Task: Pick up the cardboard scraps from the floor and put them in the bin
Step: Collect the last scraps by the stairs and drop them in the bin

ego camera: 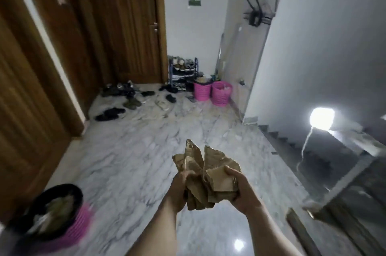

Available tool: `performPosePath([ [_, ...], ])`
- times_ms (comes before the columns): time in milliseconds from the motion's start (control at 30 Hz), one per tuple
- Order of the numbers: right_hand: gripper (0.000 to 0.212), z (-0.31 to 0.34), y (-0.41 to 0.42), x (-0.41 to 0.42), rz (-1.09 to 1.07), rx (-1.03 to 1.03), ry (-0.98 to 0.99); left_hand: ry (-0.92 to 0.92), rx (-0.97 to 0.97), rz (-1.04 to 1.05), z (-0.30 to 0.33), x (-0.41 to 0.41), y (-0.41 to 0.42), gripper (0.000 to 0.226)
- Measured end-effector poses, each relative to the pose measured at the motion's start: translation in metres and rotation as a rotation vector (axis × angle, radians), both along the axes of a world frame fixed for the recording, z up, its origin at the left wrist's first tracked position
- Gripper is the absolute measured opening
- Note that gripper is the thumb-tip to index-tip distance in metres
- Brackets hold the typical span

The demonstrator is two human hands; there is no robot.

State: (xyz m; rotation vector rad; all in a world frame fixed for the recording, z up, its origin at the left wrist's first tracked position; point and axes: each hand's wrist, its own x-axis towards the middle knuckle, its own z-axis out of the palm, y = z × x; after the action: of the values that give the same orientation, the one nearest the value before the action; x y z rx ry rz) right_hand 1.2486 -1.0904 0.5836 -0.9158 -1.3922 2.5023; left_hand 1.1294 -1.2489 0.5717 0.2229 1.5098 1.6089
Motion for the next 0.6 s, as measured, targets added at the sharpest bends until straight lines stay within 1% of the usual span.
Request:
performPosePath([
  [67,0.055,0.001,-0.040,-0.067,0.113,-0.009,-0.017,0.017,0.020,0.124,-0.003,-0.049,-0.051,0.041],
  [100,0.056,0.002,-0.060,-0.098,0.167,-0.011,-0.020,0.010,0.042,0.192,-0.004,-0.070,-0.075,0.044],
  [167,0.053,0.000,-0.096,-0.158,0.262,-0.022,-0.033,-0.020,0.036,0.338,-0.008,-0.109,-0.118,0.032],
  [233,0.054,-0.005,-0.129,-0.214,0.342,-0.019,-0.058,-0.053,0.022,0.493,-0.011,-0.143,-0.156,0.023],
  [300,0.055,-0.013,-0.162,-0.266,0.426,-0.033,-0.066,-0.084,0.001,0.621,-0.015,-0.178,-0.190,0.021],
  [400,0.048,-0.031,-0.204,-0.343,0.545,-0.069,-0.093,-0.103,-0.048,0.798,-0.027,-0.227,-0.238,0.015],
  [467,0.044,-0.044,-0.233,-0.393,0.635,-0.097,-0.124,-0.139,-0.045,0.908,-0.037,-0.253,-0.265,0.011],
  [500,0.042,-0.049,-0.247,-0.416,0.679,-0.094,-0.148,-0.164,-0.031,0.953,-0.042,-0.268,-0.279,0.012],
  [600,0.047,-0.070,-0.289,-0.479,0.774,-0.064,-0.198,-0.222,-0.014,1.121,-0.060,-0.308,-0.315,0.023],
])
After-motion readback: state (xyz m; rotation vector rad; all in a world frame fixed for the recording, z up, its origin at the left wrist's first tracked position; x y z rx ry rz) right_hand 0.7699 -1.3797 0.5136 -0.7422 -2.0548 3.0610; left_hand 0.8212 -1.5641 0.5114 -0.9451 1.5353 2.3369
